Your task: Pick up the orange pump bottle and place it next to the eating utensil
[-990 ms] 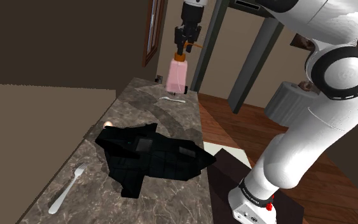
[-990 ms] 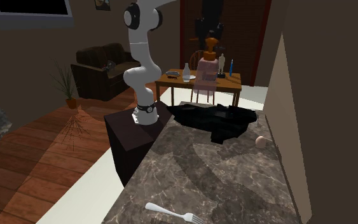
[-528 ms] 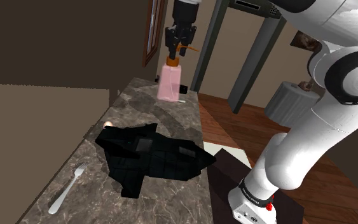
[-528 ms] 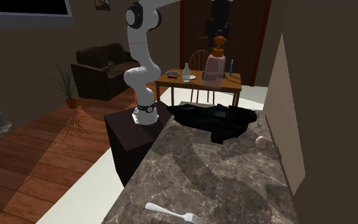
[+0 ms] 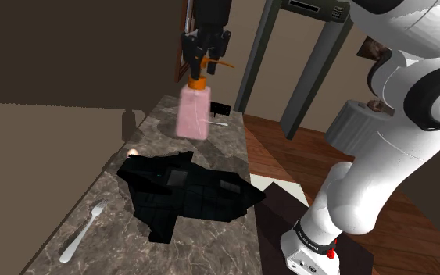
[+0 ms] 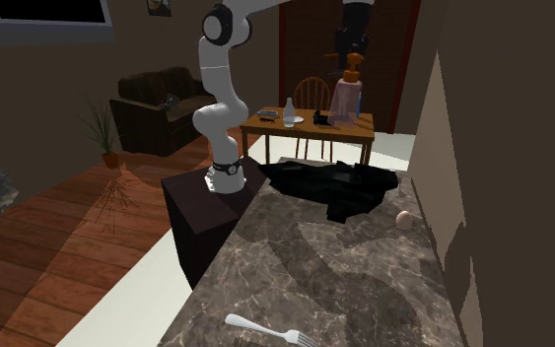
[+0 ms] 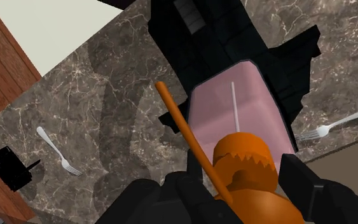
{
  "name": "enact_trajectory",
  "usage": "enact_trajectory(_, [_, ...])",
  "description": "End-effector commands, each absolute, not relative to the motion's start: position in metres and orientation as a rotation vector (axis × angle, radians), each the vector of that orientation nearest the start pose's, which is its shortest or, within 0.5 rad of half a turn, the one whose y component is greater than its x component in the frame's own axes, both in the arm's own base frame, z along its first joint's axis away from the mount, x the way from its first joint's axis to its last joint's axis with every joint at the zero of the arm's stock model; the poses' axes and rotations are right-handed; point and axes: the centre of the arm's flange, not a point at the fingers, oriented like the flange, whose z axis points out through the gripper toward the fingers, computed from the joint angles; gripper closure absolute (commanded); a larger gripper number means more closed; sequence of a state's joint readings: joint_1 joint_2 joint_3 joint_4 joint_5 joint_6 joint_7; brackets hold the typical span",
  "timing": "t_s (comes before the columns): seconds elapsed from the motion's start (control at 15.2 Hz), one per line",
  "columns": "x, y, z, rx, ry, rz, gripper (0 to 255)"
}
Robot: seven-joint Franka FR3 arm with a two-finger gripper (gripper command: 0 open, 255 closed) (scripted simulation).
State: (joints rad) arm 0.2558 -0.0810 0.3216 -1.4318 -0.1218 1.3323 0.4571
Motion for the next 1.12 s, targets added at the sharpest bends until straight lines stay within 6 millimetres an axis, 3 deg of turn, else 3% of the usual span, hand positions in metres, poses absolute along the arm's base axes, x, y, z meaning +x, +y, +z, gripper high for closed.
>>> enact_trajectory(0.0, [0.413, 0.293, 0.709, -3.273, -0.147, -0.085, 255])
enact_trajectory(1.06, [0.334, 0.489, 0.71, -3.273, -0.147, -0.085, 255])
